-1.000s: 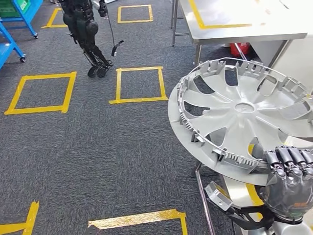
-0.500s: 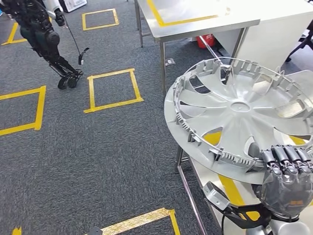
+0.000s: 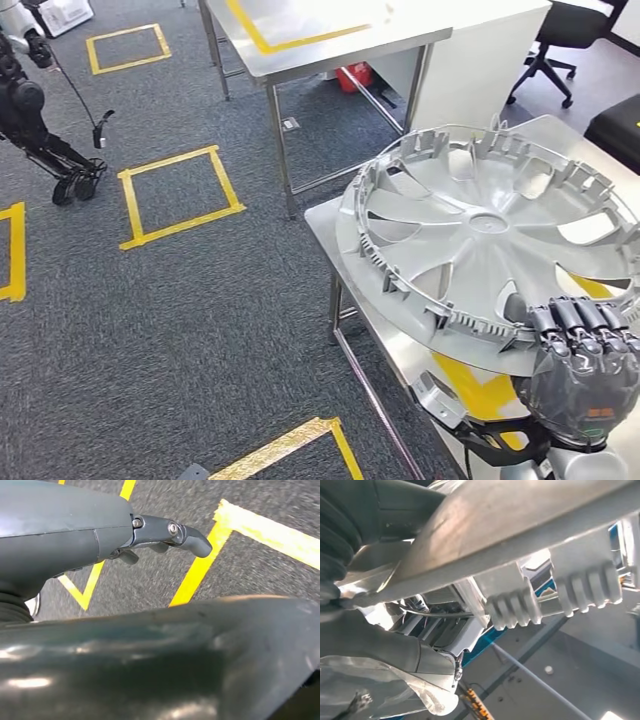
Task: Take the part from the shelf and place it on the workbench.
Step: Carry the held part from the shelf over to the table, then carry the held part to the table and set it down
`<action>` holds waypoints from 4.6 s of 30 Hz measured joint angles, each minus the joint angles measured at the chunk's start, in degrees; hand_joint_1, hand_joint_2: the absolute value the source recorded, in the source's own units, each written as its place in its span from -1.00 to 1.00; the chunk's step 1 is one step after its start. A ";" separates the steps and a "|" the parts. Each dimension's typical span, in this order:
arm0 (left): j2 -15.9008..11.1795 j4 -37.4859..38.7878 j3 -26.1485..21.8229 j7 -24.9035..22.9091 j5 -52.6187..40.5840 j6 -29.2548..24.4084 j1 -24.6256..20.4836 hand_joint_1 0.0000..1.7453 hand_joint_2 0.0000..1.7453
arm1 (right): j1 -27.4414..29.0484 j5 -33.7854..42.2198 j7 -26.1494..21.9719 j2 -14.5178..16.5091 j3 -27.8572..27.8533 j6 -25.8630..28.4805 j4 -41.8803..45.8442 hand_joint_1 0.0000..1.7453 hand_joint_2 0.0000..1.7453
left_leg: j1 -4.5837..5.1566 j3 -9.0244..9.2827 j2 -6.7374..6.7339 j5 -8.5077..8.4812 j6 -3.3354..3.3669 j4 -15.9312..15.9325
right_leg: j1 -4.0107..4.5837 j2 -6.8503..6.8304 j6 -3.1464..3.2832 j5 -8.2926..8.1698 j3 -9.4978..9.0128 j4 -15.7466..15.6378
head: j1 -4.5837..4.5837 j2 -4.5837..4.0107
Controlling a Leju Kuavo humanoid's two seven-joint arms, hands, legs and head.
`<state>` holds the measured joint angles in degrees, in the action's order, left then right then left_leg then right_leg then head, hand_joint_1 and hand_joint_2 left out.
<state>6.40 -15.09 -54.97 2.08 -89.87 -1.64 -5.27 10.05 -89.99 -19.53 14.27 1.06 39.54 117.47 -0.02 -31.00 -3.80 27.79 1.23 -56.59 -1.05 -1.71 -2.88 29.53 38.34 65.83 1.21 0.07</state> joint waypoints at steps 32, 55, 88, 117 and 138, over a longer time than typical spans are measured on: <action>0.95 0.21 -4.13 3.16 12.89 0.17 -0.59 -1.00 -1.00 | 0.43 0.00 -2.13 0.04 -0.20 0.00 -0.42 1.00 1.00 | 0.08 0.51 -0.73 0.59 -0.35 -0.01 | 0.16 -1.30 0.30 -1.63 -3.09 -5.29 | 0.10 0.00; 1.01 0.20 -11.91 4.26 16.11 0.16 -0.82 -1.00 -1.00 | 1.73 0.00 -2.59 0.83 -1.64 0.02 0.93 1.00 1.00 | -0.37 0.17 4.77 -0.24 0.47 0.49 | 0.46 3.47 1.16 0.99 -0.18 -1.70 | 0.13 0.00; 1.44 0.20 -11.96 3.93 14.45 0.72 -0.49 -1.00 -1.00 | 0.99 0.00 -3.50 0.98 -2.02 0.02 0.91 1.00 1.00 | -0.35 -0.54 4.41 -0.29 0.88 -0.08 | 0.33 2.32 0.61 5.12 2.79 6.62 | -0.15 0.00; 1.31 0.20 -11.94 3.93 13.93 0.82 -0.66 -1.00 -1.00 | -1.31 0.00 5.37 0.63 -3.42 -6.13 -3.23 1.00 1.00 | -0.28 -0.97 3.37 -0.27 -1.57 -0.87 | -0.11 1.38 1.41 -0.45 -6.13 -7.65 | 0.01 0.00; 1.67 0.20 -11.95 2.87 13.12 1.03 -0.68 -1.00 -1.00 | -9.84 0.00 21.94 -16.40 -6.69 -8.84 -20.74 1.00 1.00 | -0.19 -1.39 3.37 -0.20 -1.44 -1.43 | -0.21 1.33 1.10 -0.68 -6.01 -7.69 | 0.01 0.00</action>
<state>8.07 -14.88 -66.92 4.95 -76.75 -0.62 -5.94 0.21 -89.99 2.42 -2.13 -5.63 30.70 96.73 -0.21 -32.39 -0.43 27.60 -0.21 -58.02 -1.26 -0.37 -1.78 28.85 32.33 58.14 1.22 0.07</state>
